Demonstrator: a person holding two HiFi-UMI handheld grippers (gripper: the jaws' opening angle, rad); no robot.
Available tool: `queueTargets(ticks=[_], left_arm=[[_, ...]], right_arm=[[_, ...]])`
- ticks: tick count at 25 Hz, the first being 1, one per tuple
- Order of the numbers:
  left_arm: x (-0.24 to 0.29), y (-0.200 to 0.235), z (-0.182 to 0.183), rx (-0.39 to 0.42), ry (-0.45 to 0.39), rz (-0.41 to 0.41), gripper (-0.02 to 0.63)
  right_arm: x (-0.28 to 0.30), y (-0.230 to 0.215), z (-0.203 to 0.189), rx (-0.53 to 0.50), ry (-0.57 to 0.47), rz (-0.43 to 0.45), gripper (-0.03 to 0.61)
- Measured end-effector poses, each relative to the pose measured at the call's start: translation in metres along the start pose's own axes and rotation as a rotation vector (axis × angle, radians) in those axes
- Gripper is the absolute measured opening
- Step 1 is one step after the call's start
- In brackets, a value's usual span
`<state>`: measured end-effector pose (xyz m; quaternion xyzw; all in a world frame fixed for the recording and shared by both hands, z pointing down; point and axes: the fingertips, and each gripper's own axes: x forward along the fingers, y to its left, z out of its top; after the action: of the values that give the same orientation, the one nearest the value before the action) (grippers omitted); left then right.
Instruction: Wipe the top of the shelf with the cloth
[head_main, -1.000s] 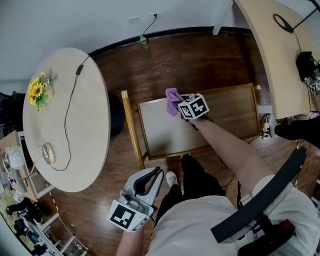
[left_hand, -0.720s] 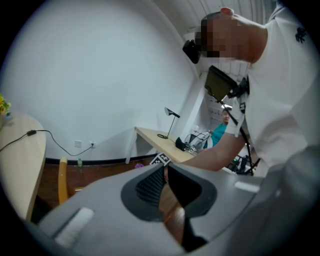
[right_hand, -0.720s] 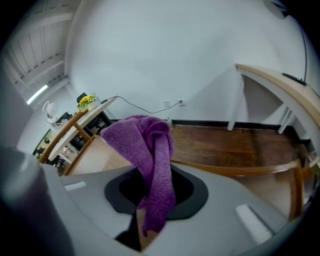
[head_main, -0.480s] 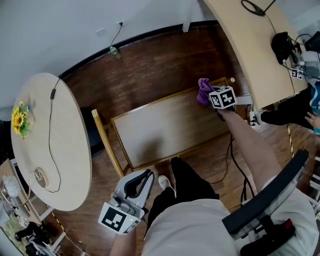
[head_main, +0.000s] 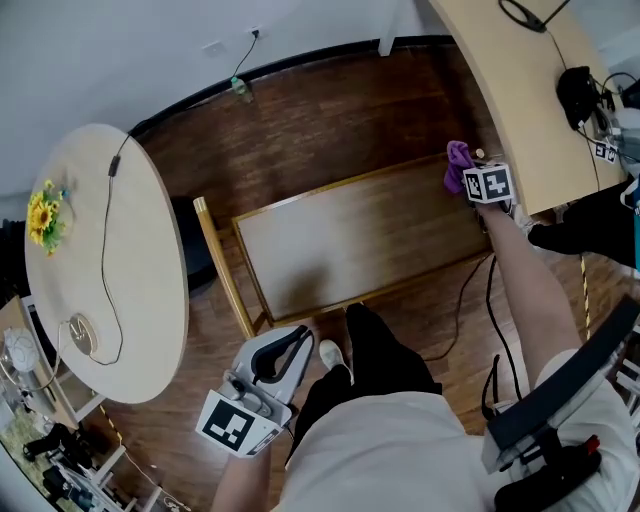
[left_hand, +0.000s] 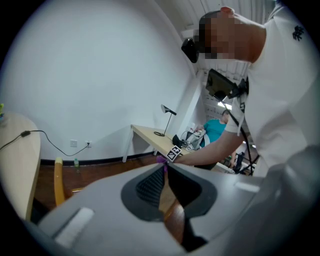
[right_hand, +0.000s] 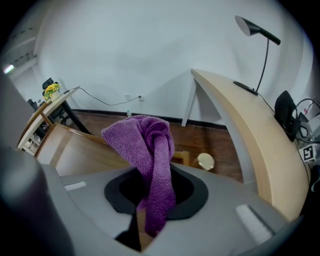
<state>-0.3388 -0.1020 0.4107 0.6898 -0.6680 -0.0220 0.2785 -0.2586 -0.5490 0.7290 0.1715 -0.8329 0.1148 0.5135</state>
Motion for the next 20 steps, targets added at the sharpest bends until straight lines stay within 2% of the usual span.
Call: queueTargets(ticks=[2, 5, 9, 12, 16, 20], left_arm=[[-0.011, 0.0, -0.002, 0.009, -0.005, 0.01, 0.023], [-0.03, 0.002, 0.002, -0.011, -0.055, 0.043, 0.023], [-0.056, -0.006, -0.003, -0.012, -0.077, 0.069, 0.023], [-0.072, -0.014, -0.008, -0.028, -0.095, 0.094, 0.023], [-0.1, -0.018, -0.016, -0.038, -0.097, 0.145, 0.023], [-0.121, -0.018, -0.032, -0.054, -0.081, 0.18, 0.023]], right_arm=[[-0.01, 0.045, 0.016, 0.001, -0.064, 0.073, 0.08], [-0.023, 0.156, 0.037, -0.03, -0.148, 0.233, 0.08], [-0.033, 0.319, 0.043, -0.098, -0.165, 0.471, 0.08], [-0.036, 0.419, 0.039, -0.136, -0.156, 0.608, 0.08], [-0.029, 0.528, 0.021, -0.185, -0.104, 0.73, 0.08], [-0.011, 0.584, 0.001, -0.25, -0.048, 0.763, 0.08]])
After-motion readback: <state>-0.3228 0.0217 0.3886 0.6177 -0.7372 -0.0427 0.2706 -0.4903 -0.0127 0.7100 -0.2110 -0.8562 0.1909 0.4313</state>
